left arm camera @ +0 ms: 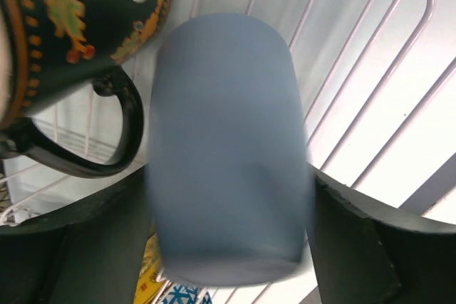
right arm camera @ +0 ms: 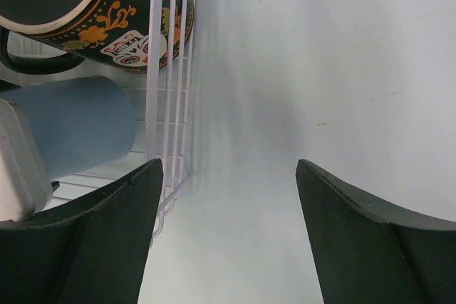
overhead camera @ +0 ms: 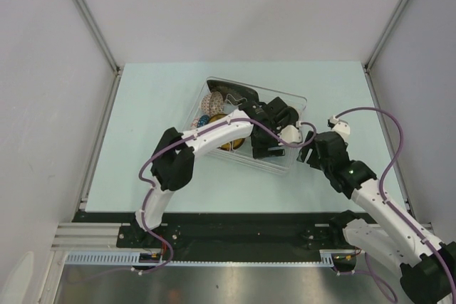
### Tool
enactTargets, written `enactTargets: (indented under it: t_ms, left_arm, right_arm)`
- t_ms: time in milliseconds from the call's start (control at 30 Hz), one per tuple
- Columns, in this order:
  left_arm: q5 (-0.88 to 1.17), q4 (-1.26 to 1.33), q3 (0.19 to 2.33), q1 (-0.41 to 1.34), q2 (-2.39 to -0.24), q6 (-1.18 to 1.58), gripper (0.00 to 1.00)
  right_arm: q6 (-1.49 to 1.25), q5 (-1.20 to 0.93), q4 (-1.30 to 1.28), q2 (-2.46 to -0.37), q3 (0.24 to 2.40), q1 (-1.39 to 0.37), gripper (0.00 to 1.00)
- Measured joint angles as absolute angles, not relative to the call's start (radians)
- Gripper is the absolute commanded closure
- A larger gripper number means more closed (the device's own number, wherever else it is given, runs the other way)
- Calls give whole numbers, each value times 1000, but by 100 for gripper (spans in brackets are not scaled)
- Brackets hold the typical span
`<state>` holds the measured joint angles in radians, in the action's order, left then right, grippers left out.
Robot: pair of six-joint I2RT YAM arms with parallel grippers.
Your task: Load the mixed dishes into the dish rack
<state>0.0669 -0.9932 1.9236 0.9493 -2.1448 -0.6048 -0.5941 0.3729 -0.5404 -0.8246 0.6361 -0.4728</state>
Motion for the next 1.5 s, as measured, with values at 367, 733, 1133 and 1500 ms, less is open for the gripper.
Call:
enactTargets:
  t_ms: [367, 733, 1133, 1500]
  left_arm:
    - [46, -959, 1924, 963, -2144, -607, 9]
    - [30, -958, 1924, 968, -2123, -602, 0]
    - [80, -1033, 1933, 905, -1828, -541, 1]
    - [142, -717, 1446, 121, -1396, -488, 0]
  right_arm:
    - [-603, 358, -540, -793, 621, -478, 20]
    - [-603, 358, -541, -774, 619, -480, 18]
    - [-603, 345, -533, -790, 625, -476, 17]
    - [-579, 327, -484, -1002, 717, -384, 18]
